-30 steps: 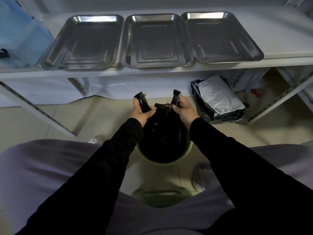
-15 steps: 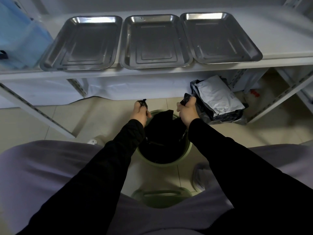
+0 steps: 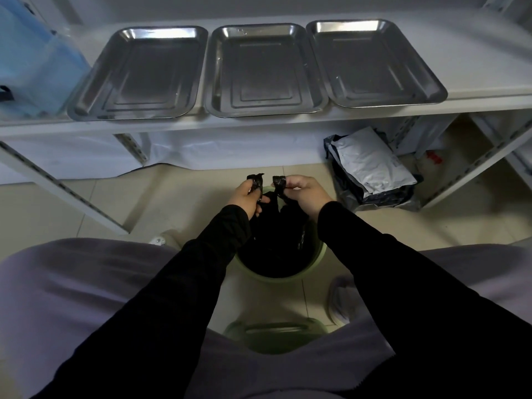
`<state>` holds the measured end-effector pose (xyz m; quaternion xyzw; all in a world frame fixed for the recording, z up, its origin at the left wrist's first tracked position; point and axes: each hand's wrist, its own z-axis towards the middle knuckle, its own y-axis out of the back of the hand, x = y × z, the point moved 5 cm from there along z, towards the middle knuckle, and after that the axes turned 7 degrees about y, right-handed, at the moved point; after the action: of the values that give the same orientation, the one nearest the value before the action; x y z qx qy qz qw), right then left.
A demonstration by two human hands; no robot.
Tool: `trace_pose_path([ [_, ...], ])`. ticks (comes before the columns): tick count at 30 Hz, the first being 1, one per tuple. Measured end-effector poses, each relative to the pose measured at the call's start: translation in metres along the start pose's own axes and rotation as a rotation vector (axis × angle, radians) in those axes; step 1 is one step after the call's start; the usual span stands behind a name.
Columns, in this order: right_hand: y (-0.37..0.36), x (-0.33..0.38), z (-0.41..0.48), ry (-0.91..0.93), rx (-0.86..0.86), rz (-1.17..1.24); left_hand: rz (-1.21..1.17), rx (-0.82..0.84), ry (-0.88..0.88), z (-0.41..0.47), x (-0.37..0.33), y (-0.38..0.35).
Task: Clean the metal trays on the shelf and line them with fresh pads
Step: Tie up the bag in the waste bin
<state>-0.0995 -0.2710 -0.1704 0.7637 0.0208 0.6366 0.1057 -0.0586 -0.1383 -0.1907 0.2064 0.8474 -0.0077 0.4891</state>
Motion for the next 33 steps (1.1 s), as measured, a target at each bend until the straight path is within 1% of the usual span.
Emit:
trace_pose_path([
  [2,0.000,0.000,0.001,0.017,-0.003,-0.044,-0.027,0.052,0.042,0.000,0.003,-0.006],
  [5,0.000,0.000,0.000,-0.043,-0.029,0.025,0.001,0.150,0.010,-0.007,0.005,-0.015],
  [7,-0.002,0.000,-0.001,-0.039,-0.010,0.059,0.045,0.228,-0.063,-0.012,0.002,-0.021],
  [9,-0.005,-0.001,0.000,-0.037,0.025,0.087,0.189,0.291,-0.156,-0.018,-0.002,-0.026],
  [10,-0.006,-0.003,0.001,-0.043,0.044,0.097,0.224,0.301,-0.186,-0.020,-0.002,-0.027],
  [12,-0.009,-0.004,0.001,-0.057,0.086,0.106,0.199,0.293,-0.199,-0.020,0.000,-0.027],
  [15,-0.010,0.000,-0.002,-0.065,0.116,0.124,0.192,0.228,-0.157,-0.020,0.001,-0.024],
  [18,-0.001,0.001,-0.005,-0.046,-0.043,0.185,0.196,0.150,-0.081,-0.015,0.003,-0.018],
  [20,0.006,-0.002,-0.001,-0.025,-0.133,0.116,0.134,0.127,-0.017,-0.012,0.006,-0.014],
  [22,0.004,-0.005,0.000,-0.074,-0.107,0.074,0.070,0.129,0.002,-0.012,0.005,-0.013],
  [24,-0.001,-0.009,0.001,-0.117,-0.045,0.057,0.024,0.151,0.011,-0.013,0.004,-0.014],
  [26,-0.004,-0.008,-0.001,-0.086,-0.015,-0.001,0.010,0.182,0.001,-0.014,0.002,-0.017],
  [30,-0.002,-0.006,0.000,-0.030,-0.058,-0.055,-0.005,0.213,0.003,-0.013,0.003,-0.020],
  [33,0.004,-0.007,0.001,-0.047,-0.108,-0.061,-0.123,0.164,0.038,-0.008,0.004,-0.016],
])
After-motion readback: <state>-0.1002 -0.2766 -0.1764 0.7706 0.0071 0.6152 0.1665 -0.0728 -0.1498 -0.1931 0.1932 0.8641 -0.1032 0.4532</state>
